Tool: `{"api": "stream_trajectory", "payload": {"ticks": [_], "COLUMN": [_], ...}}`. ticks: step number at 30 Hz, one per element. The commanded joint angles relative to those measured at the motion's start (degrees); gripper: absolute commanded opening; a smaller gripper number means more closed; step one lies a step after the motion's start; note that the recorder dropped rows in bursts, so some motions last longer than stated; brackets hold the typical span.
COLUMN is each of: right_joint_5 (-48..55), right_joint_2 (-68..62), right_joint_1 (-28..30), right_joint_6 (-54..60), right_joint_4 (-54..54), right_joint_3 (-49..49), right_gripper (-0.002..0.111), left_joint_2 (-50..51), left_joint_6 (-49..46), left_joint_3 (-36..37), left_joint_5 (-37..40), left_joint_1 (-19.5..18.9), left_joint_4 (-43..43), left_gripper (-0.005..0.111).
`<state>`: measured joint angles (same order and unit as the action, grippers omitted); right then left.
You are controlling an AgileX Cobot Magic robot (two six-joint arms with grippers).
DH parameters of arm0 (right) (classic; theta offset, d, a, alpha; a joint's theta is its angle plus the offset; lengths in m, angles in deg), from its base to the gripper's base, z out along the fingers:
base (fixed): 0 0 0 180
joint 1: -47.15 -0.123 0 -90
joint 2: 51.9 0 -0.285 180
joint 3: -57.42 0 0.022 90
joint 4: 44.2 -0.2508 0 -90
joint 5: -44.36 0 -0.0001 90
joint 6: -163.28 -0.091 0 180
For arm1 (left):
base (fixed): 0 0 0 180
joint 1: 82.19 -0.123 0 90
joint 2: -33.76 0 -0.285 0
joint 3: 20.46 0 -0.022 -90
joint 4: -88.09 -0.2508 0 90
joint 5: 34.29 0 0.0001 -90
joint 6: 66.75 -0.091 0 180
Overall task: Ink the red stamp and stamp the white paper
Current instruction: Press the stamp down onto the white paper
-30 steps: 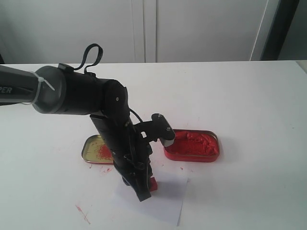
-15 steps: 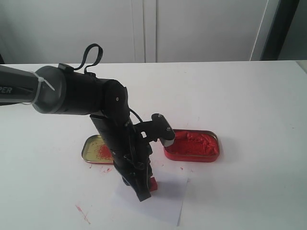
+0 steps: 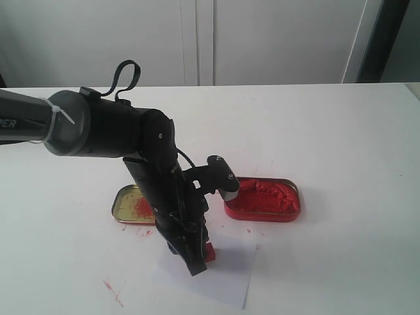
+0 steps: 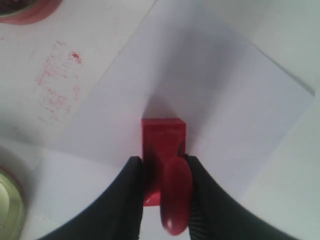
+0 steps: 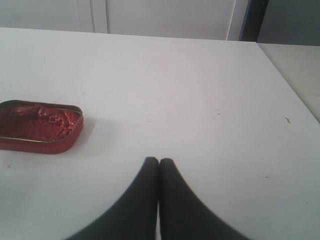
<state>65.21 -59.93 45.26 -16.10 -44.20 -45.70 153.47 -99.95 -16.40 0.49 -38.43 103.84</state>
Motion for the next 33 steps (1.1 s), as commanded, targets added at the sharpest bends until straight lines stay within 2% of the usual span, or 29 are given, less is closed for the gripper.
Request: {"api": "stream_trajectory", "payload": {"ticks": [1, 11, 33], "right_joint_5": [-0.91, -0.91, -0.91], "right_joint_2": [0.24, 0.24, 0.24], "right_joint_1": [0.09, 0.09, 0.09], "right_joint_6": [-0.19, -0.19, -0.19], "right_joint_4": [0.0, 0.0, 0.0], "right_joint_3": [0.34, 0.34, 0.34], "right_gripper": [0.0, 0.0, 0.0], "left_joint_2": [2.82, 2.71, 2.71], "left_joint_6": [0.01, 0.01, 0.13], "left_joint_3": [1.47, 0.88, -9.14], "left_joint_5": [0.41, 1.45, 11.55], "left_joint_1": [0.33, 0.33, 0.33], "left_joint_4": [0.76, 0.44, -1.21], "left_gripper": [0.0, 0.0, 0.0]}}
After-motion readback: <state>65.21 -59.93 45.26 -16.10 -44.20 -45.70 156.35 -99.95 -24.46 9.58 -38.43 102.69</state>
